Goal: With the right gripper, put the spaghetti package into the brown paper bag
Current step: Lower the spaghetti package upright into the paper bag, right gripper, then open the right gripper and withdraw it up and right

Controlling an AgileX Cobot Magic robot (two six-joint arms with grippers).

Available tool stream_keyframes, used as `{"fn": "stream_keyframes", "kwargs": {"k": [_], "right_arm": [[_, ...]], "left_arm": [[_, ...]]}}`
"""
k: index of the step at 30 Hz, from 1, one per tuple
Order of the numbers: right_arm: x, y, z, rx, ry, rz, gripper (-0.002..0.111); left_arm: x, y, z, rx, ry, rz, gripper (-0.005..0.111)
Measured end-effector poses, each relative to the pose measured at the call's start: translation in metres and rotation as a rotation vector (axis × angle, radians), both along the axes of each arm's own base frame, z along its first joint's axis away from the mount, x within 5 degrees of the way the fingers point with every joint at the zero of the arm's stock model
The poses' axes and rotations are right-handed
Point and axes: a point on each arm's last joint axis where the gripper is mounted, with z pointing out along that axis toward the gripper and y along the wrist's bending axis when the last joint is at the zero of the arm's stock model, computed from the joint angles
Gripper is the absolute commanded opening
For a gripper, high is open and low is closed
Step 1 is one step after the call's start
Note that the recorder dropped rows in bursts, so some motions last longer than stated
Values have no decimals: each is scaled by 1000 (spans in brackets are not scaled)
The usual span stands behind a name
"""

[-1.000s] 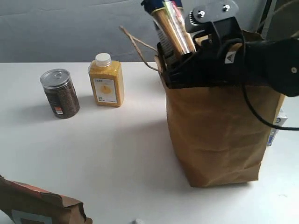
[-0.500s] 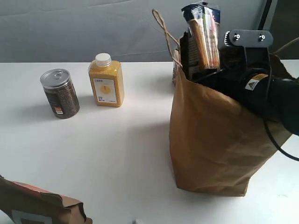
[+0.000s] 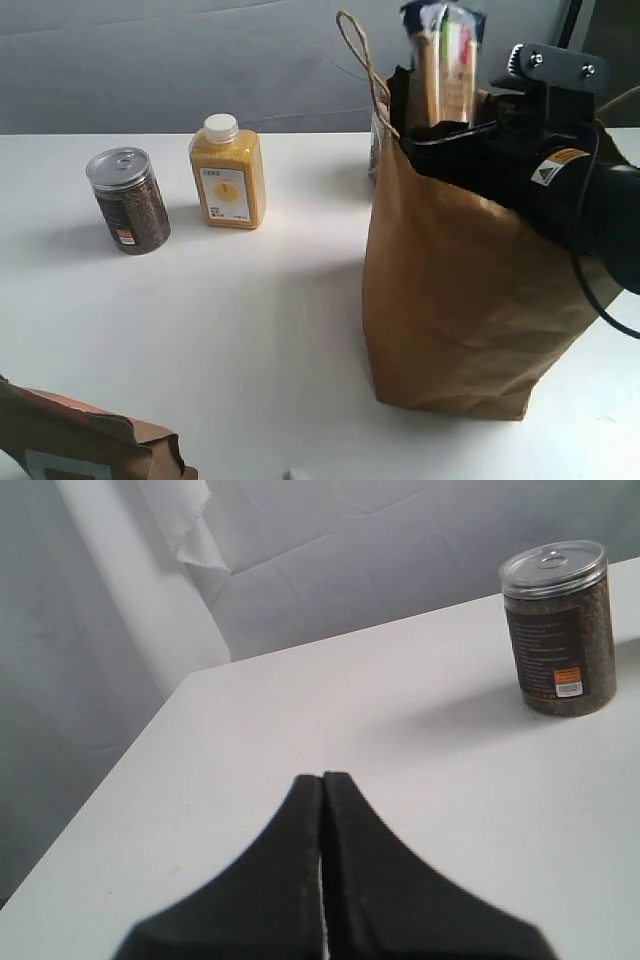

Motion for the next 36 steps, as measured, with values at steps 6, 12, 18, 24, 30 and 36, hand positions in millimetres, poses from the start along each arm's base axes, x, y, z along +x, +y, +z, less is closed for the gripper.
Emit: {"fn": "stream_keyframes", "kwargs": {"k": [6,12,18,24,30,36], "right_arm": [[0,-1,7,29,-39,-8,62],[-3,-4,23,63,-113,2,62],[-21,-20,78,115,-347,31,52],[-39,-34,104,125,-424,44,16],[-65,-55,130,47,-537,89,0],[-91,-78,122,28,-574,103,0]], "left_arm": [[0,0,0,0,0,0,0],[0,0,0,0,0,0,0],[0,0,0,0,0,0,0],[0,0,0,0,0,0,0],[0,0,0,0,0,0,0],[0,0,0,0,0,0,0]]}}
